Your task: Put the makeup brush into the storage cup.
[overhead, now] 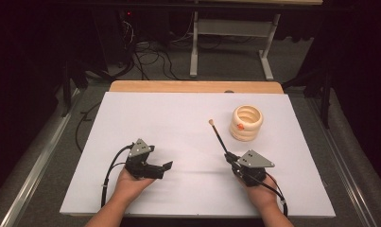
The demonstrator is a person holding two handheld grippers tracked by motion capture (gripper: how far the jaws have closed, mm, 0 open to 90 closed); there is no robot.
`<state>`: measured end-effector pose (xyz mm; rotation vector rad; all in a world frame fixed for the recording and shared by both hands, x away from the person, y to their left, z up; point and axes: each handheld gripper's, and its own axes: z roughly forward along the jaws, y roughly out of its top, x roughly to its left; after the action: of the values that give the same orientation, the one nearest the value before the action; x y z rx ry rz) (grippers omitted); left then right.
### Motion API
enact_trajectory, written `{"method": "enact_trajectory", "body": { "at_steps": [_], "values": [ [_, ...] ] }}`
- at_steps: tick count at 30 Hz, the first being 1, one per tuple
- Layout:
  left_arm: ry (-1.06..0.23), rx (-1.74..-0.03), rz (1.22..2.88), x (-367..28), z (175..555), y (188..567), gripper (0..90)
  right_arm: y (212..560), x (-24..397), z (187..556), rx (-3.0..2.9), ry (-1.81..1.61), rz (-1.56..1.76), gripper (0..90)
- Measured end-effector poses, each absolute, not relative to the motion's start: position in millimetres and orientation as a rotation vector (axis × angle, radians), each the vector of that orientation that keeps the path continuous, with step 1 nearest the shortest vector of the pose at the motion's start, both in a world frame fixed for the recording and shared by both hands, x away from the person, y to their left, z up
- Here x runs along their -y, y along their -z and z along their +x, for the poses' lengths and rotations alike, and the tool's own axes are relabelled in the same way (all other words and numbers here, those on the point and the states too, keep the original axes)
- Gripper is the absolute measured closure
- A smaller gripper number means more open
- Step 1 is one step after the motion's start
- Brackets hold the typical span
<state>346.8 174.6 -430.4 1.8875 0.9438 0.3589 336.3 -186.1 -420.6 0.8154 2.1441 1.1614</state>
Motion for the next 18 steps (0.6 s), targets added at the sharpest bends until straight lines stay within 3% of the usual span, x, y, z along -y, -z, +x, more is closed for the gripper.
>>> {"method": "enact_trajectory", "body": {
  "at_steps": [18],
  "values": [
    [-0.345,-0.926,1.861,-175.2,345.2,428.2,6.4,417.4,191.4,334.9,-2.059,-1.322,0.916,87.7]
  ]
}}
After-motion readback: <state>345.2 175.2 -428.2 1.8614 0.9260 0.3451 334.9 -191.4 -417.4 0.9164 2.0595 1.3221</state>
